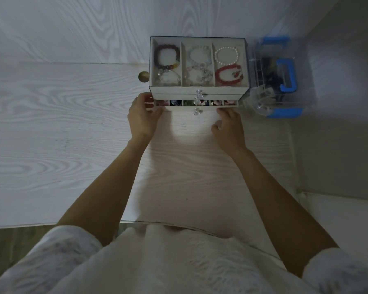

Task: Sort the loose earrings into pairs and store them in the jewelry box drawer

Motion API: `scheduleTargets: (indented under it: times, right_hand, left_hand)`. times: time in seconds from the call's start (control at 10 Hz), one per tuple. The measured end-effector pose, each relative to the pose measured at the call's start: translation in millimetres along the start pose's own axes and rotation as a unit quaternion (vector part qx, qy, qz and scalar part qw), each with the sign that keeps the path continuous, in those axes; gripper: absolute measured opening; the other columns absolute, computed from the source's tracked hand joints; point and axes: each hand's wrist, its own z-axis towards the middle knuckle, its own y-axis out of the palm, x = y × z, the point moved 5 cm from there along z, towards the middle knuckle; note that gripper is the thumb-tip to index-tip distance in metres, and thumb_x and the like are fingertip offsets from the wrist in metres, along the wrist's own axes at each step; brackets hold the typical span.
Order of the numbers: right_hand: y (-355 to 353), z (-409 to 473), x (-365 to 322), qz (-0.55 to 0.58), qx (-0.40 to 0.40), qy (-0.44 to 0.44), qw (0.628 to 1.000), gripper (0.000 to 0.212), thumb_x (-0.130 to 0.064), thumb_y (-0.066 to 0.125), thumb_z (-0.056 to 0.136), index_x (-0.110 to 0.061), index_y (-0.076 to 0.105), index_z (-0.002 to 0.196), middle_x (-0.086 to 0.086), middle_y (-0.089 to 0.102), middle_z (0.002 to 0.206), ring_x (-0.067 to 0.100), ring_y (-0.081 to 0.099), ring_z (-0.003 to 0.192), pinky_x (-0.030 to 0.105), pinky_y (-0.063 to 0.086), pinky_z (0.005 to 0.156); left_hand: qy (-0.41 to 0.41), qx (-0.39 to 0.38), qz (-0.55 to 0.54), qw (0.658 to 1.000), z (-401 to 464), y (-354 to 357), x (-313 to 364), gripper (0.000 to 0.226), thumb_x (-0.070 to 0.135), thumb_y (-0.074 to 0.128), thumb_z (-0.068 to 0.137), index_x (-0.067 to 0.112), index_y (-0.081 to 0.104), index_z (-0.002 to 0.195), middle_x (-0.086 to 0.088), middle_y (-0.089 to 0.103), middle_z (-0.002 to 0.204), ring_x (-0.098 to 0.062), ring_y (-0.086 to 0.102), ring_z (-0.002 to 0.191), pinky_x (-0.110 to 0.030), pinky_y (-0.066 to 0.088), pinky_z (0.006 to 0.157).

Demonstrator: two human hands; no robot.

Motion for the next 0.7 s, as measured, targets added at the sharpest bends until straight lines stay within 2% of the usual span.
scheduleTargets:
  times: [0.1,0.3,0.4,0.5,0.6,0.7]
  right_hand:
    - [1,4,-2,-0.025,-0.002,-0.013,1.0,0.054,-0.01,0.05,0.088,-0.004,0.035,0.14,0.013,0.035,0.145,0.028,0.026,0.135,0.039,0.024,0.109]
    - [2,7,-2,-0.059,-0.029,-0.048,0.997,0.063,-0.008,0.048,0.087,-0.008,0.023,0.145,0.011,0.027,0.151,0.027,0.018,0.141,0.041,0.018,0.116]
    - [-2,5,-3,-0.06,-0.043,-0.058,0.996,0.066,-0.008,0.048,0.086,-0.011,0.022,0.146,0.01,0.027,0.151,0.028,0.018,0.141,0.043,0.018,0.116]
    - [-10,-1,-10,-0.06,-0.029,-0.058,0.996,0.057,-0.011,0.05,0.086,-0.014,0.033,0.141,0.009,0.035,0.147,0.029,0.026,0.136,0.043,0.024,0.112]
    - [-21,-15,-26,-0.033,0.031,-0.036,0.998,0.038,-0.015,0.051,0.088,-0.014,0.052,0.126,0.008,0.053,0.129,0.027,0.047,0.116,0.037,0.04,0.094]
    - [-26,-38,-27,0.066,0.093,0.031,0.993,0.024,-0.019,0.055,0.088,-0.016,0.064,0.11,0.004,0.066,0.108,0.021,0.06,0.097,0.034,0.048,0.083]
  left_hand:
    - [-0.002,0.021,-0.001,1.0,4,2,0,0.032,0.026,0.073,0.076,0.019,0.057,0.103,0.004,0.063,0.099,-0.007,0.061,0.084,-0.034,0.056,0.076]
    - [0.0,0.051,0.072,0.996,7,2,5,0.033,0.036,0.072,0.076,0.017,0.054,0.095,0.003,0.064,0.095,-0.007,0.061,0.07,-0.035,0.052,0.071]
    - [-0.009,0.034,0.085,0.996,10,0,5,0.031,0.035,0.071,0.077,0.016,0.054,0.096,0.003,0.065,0.096,-0.009,0.062,0.072,-0.035,0.051,0.072]
    - [-0.008,-0.009,0.091,0.996,11,-5,5,0.025,0.027,0.065,0.082,0.017,0.057,0.103,0.002,0.067,0.1,-0.013,0.064,0.08,-0.038,0.053,0.078]
    - [-0.017,-0.065,0.061,0.996,3,-23,10,0.031,0.029,0.062,0.084,0.019,0.055,0.113,0.006,0.066,0.095,-0.01,0.063,0.084,-0.029,0.05,0.077]
    - [-0.074,-0.081,-0.033,0.993,-13,-44,-4,0.029,0.032,0.061,0.084,0.022,0.058,0.111,0.005,0.066,0.093,-0.01,0.063,0.086,-0.029,0.049,0.076]
